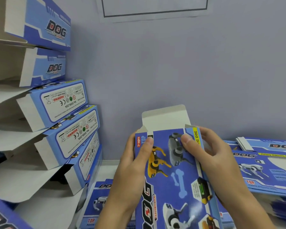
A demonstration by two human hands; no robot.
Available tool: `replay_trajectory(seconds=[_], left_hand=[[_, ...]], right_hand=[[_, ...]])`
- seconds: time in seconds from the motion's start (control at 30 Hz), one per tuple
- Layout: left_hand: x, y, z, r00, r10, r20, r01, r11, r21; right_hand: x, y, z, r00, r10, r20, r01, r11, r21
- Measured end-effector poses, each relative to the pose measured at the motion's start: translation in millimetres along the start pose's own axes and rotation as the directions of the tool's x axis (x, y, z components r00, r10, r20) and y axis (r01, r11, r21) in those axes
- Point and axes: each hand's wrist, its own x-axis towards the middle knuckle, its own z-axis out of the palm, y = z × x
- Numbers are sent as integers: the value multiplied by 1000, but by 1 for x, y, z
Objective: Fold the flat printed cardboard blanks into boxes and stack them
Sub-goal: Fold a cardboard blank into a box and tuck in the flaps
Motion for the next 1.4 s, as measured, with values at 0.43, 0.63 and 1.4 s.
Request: replay_trajectory(seconds=[0.43,0.63,1.4], left_hand=[[-3,4,11,955,296,-28,-290,947,137],[-3,11,2,989,148,-18,-141,969,201],[4,9,2,920,-163,-357,156,987,-50]], right_hand=[[1,1,11,990,-118,83,114,992,49],[0,9,19,994,-104,24,104,995,8],[7,1,27,987,62,-147,-84,985,-149]])
